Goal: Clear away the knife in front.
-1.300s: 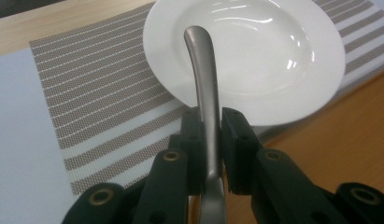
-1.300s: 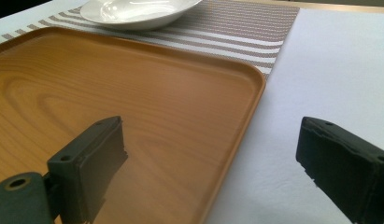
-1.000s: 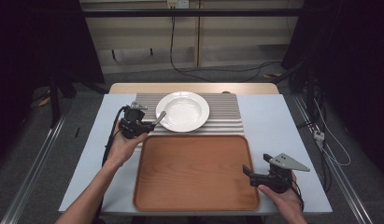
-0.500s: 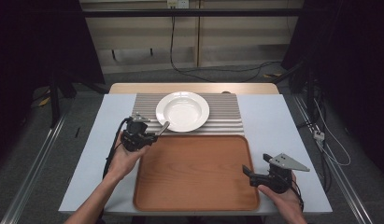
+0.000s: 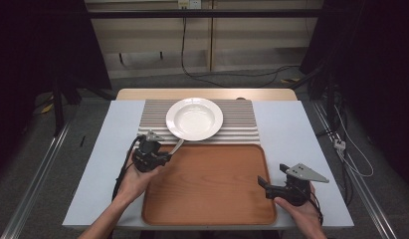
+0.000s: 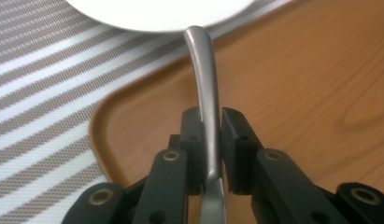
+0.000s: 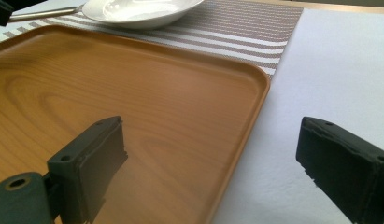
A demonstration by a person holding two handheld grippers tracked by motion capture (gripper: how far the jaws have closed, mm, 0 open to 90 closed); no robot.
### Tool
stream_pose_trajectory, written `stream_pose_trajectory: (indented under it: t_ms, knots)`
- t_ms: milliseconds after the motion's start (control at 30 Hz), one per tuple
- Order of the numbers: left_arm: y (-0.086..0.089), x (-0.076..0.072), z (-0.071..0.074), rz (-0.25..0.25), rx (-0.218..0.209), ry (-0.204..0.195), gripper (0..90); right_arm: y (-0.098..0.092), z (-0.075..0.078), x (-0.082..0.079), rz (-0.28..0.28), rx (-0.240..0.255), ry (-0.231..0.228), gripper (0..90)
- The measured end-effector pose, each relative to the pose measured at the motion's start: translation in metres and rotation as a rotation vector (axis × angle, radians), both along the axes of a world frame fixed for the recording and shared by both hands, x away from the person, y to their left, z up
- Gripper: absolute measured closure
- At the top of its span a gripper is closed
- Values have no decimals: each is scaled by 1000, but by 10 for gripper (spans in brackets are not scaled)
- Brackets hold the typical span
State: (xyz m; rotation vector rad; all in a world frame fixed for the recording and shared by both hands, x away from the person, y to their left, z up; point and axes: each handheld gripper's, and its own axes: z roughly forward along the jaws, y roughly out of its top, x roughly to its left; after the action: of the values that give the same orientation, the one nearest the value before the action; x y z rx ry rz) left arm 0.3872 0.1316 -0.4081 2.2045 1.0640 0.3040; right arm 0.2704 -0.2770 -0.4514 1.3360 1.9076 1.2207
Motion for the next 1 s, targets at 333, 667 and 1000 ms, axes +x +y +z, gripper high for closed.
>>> stream_pose_trajectory:
  t_ms: [333,667,1000]
  knots:
    - [-9,-10,-16,-22,10,36,800,0,0,0,0,1,-1,78]
    - [-17,-14,-28,-25,29,55,799,1,0,0,4,-3,-2,78]
    - [-21,-15,-33,-18,8,86,798,1,0,0,9,-4,-1,78]
